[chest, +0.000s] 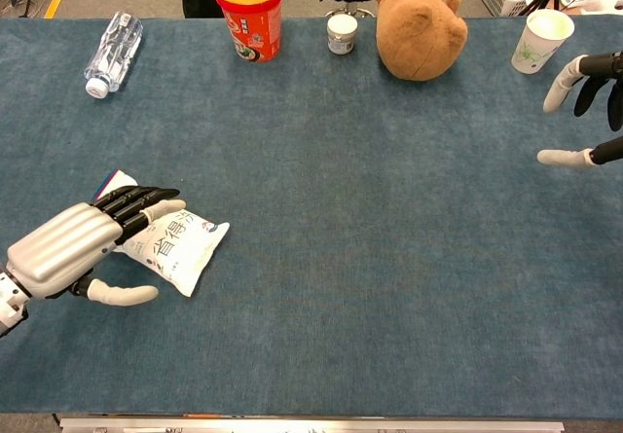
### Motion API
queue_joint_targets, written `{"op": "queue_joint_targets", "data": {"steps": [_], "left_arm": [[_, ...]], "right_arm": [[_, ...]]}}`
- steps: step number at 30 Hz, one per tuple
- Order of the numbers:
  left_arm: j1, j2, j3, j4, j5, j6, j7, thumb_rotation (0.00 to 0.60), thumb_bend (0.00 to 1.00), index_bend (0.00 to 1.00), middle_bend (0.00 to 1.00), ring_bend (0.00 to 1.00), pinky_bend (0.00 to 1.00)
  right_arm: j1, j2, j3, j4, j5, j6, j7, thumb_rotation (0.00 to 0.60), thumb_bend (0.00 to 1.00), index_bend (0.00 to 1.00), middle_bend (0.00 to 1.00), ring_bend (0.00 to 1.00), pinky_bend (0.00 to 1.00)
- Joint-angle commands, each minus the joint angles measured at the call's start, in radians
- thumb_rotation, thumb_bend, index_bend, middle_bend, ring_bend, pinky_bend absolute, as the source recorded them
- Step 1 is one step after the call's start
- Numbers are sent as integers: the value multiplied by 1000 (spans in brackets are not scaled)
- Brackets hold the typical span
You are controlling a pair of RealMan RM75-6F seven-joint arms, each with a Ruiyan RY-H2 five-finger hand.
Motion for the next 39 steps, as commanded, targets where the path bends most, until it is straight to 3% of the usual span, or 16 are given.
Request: {"op": "queue_joint_targets", "data": {"steps": [1,5,7,14,16,18,22,24,29,39], "left_arm": [[-1,4,-9,-5,-6,7,0,0,0,0,0,0,68],[6,2,-34,1,-11,56,-25,4,0,0,0,0,68],[12,-3,-52,15,-12,96,-49,34,0,5,0,0,70],[23,11,-106,32,-4,219,-92,202,0,138,12,29,189],[25,23,-119,31,1,250,-90,223,0,178,35,50,209],[28,41,-132,21,-1,273,-78,237,0,246,87,94,241],[38,93,-146,-38,-28,276,-43,259,0,427,303,269,416],[46,133,-147,-83,-51,260,-8,264,0,468,367,319,473],[69,220,-139,-164,-82,244,57,336,0,478,378,327,498],[101,318,-128,-248,-108,225,142,338,0,500,385,333,517]], "right_arm": [[-1,2,1,-1,0,1,1,600,0,525,501,501,652],[0,7,3,-7,-4,5,-3,600,0,526,501,501,652],[2,13,5,-13,-8,5,-10,600,0,525,501,501,652],[0,32,4,-35,-17,12,-31,600,0,526,501,501,652],[0,37,1,-39,-19,9,-38,600,0,525,500,501,652],[-1,44,-1,-43,-19,8,-46,600,0,526,501,501,652],[-5,60,-5,-51,-19,9,-62,600,0,526,500,501,652],[-8,75,-9,-57,-20,10,-71,600,0,526,500,501,652],[-17,121,-19,-71,-16,7,-107,600,0,526,501,501,652],[-32,164,-31,-90,-5,7,-139,600,0,526,501,501,652]]}}
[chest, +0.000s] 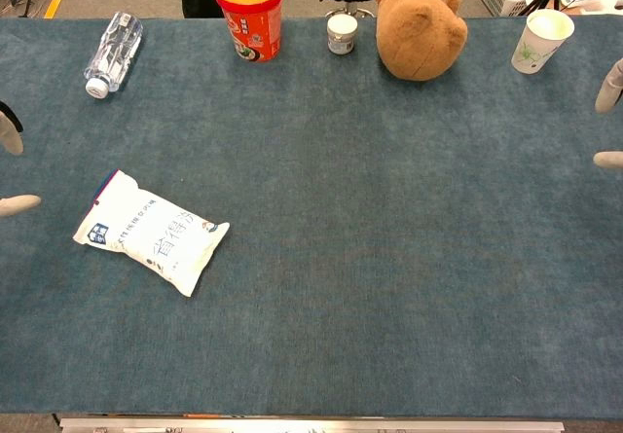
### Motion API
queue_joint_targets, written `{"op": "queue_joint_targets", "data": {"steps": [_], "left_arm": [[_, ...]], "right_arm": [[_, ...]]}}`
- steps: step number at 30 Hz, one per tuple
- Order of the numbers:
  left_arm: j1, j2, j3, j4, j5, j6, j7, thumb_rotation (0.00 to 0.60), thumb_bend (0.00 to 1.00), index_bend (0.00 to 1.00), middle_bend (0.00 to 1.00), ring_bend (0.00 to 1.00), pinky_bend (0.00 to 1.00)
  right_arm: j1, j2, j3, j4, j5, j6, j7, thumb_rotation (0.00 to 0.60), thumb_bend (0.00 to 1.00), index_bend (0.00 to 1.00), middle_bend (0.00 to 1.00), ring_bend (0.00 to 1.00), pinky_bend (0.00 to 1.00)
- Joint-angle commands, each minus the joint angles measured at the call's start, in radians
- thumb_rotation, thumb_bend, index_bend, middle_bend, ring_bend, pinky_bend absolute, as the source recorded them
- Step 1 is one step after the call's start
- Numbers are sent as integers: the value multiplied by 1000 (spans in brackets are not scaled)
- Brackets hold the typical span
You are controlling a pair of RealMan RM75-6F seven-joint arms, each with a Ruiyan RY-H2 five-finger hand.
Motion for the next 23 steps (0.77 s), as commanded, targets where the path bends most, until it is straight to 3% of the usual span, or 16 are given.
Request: {"op": "queue_joint_targets", "data": {"steps": [1,23], "left_arm": [[8,13,-3,-16,-9,-2,11,339,0,500,385,334,517],[42,0,-47,-13,-18,44,-5,354,0,582,483,394,564]], "right_arm": [[-2,0,1,0,-1,3,4,600,0,526,501,501,652],[1,-22,-1,11,-15,-8,29,600,0,526,501,501,652]]}}
